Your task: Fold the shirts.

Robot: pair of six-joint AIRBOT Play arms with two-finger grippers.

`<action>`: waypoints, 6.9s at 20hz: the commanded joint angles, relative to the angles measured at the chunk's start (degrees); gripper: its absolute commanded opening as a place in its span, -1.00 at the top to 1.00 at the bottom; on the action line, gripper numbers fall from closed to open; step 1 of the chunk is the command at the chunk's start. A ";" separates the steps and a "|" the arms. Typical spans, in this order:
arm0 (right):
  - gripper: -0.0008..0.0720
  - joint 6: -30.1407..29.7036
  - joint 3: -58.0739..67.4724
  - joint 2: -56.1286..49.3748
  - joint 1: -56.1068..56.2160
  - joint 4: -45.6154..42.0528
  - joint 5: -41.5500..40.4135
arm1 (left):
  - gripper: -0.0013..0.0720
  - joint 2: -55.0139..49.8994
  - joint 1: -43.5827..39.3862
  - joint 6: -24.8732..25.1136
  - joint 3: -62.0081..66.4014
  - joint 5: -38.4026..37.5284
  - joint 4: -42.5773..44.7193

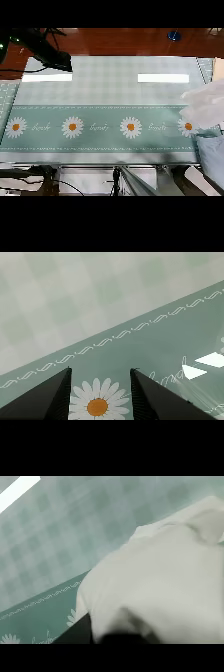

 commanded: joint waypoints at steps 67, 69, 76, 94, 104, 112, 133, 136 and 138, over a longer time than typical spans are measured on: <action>0.91 -24.46 -18.45 -22.73 20.55 14.23 -39.19 | 0.31 -0.96 14.45 4.48 -2.32 15.78 6.60; 0.91 -16.41 -12.07 -28.13 36.50 -10.73 -29.81 | 0.32 -0.96 9.57 4.50 -2.34 13.86 10.67; 0.02 -10.82 -7.41 -29.29 52.98 -48.17 -19.91 | -0.87 -5.77 -5.31 -2.21 -2.34 7.82 19.06; -0.27 -4.42 -7.43 -29.29 47.01 -31.56 -38.60 | -0.98 -10.69 -0.09 -16.96 -2.32 12.48 11.06; -0.26 -4.44 -7.43 -29.29 47.01 -31.56 -38.66 | -0.98 -10.84 -0.17 -15.91 -2.32 12.48 11.10; -0.27 -4.44 -7.43 -29.29 47.01 -31.58 -38.69 | -0.98 -10.84 -0.17 -15.93 -2.32 12.48 11.10; -0.27 -4.44 -7.43 -29.29 47.01 -31.56 -38.69 | -0.98 -10.84 -0.17 -15.93 -2.32 12.48 11.10; -0.26 -4.44 -7.43 -29.29 47.01 -31.56 -38.69 | -0.98 -10.84 -0.17 -15.93 -2.32 12.48 11.10; -0.26 -4.44 -7.43 -29.29 47.01 -31.58 -38.69 | -0.98 -10.84 -0.17 -15.93 -2.32 12.48 11.10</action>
